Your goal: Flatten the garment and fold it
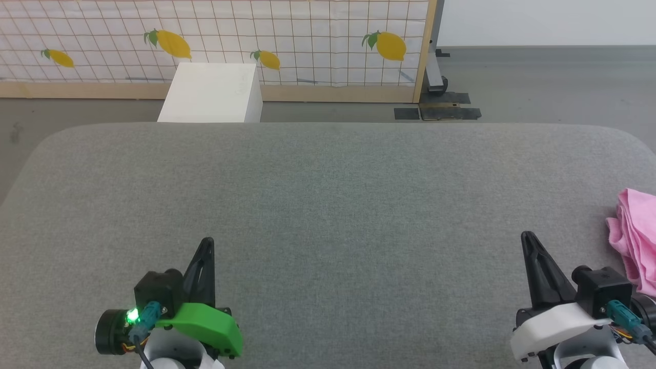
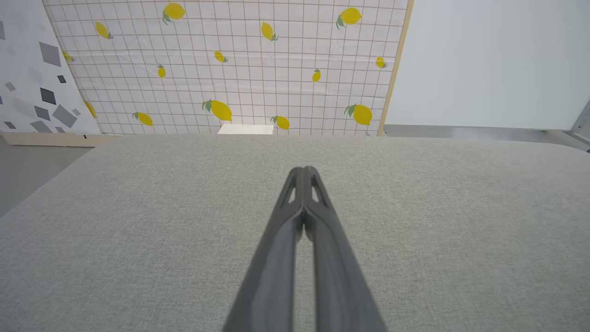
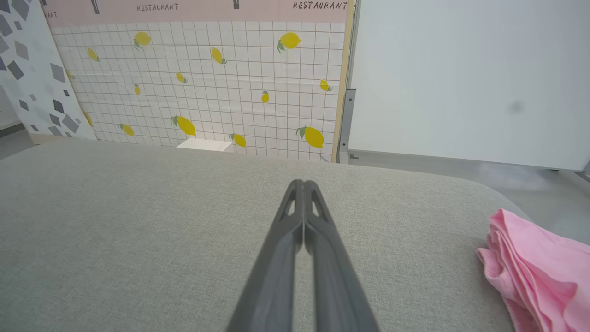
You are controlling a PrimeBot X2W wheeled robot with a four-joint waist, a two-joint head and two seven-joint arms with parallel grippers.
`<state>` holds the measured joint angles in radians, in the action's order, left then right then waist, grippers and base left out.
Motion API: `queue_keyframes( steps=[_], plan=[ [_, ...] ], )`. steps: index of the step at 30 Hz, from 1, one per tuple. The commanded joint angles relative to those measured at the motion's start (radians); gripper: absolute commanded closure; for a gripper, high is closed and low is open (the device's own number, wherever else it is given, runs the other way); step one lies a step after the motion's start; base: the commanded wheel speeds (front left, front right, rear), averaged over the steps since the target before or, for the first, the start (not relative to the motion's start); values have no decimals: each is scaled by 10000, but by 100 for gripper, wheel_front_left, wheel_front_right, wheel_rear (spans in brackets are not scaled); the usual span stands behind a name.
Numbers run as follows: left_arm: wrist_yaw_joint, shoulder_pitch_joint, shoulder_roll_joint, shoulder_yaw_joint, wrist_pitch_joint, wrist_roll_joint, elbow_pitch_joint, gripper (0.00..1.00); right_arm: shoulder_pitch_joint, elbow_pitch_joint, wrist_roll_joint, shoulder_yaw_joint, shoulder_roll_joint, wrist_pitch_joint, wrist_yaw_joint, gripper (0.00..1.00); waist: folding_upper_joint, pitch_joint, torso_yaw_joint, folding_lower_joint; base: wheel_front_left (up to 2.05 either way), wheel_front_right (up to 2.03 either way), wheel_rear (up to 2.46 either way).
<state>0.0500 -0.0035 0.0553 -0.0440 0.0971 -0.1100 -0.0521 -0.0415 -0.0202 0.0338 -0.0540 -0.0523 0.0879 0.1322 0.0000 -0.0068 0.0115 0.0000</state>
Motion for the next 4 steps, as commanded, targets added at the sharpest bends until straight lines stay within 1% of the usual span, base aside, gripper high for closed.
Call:
queue_keyframes(
  steps=[1,4],
  plan=[
    [-96,23,-33,57,-56,125,67,100,134,56,-84,56,13,-63,-10,100,0,2,-4,0,0,0,0],
    [-123,23,-34,83,-118,192,98,100,153,66,-101,89,14,-119,-10,100,0,7,-11,0,0,0,0]
  ],
)
